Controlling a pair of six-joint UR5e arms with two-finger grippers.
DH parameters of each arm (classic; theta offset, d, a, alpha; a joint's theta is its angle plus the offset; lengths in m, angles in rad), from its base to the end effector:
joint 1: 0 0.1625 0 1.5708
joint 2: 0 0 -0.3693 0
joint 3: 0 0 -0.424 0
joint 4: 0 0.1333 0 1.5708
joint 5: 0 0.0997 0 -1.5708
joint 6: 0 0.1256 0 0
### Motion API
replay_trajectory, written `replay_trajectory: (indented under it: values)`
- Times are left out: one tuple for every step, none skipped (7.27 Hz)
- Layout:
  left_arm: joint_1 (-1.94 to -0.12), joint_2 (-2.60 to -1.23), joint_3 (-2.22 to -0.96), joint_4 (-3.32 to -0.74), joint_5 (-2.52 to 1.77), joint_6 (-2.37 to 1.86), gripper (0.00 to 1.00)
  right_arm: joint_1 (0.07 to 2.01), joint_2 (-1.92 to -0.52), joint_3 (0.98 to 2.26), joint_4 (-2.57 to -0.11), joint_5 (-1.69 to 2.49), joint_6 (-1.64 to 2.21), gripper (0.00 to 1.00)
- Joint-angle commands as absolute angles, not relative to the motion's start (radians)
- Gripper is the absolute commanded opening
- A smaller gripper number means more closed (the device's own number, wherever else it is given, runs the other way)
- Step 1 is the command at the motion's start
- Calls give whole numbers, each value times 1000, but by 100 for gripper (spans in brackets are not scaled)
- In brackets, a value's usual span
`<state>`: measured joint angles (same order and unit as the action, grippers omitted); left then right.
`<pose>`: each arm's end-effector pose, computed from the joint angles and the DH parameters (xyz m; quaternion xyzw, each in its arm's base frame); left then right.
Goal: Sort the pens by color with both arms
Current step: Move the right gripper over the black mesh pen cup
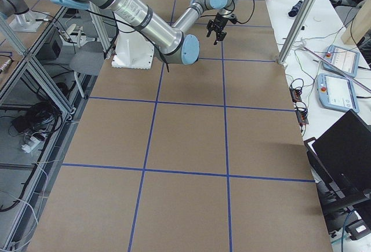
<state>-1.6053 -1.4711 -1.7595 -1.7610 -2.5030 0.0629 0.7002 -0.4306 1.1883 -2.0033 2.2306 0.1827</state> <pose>-0.0498 -0.5006 0.5368 0.1458 0.4385 0.0751 0.8837 -0.5524 -0.5391 0.0874 -0.0283 -0.3533 -0.3642 0.8612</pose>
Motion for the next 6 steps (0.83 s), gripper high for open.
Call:
replay_trajectory:
  values:
    - [-1605, -1471, -1759, -1761, -2502, 63, 100, 686, -491, 1244, -2002, 2230, 126, 75]
    - [-1606, -1471, -1759, -1763, -2502, 63, 100, 674, -494, 1246, -2003, 2232, 126, 68]
    - [-1605, -1471, -1759, -1763, -2502, 66, 100, 660, -500, 1247, -2003, 2232, 126, 59]
    - [-1605, -1471, -1759, -1763, -2502, 66, 100, 658, -503, 1249, -2003, 2236, 126, 54]
    - [-1605, -1471, -1759, -1763, -2502, 66, 100, 654, -509, 1249, -2003, 2240, 126, 53]
    - [-1605, -1471, -1761, -1764, -2502, 66, 100, 653, -517, 1264, -2003, 2241, 127, 52]
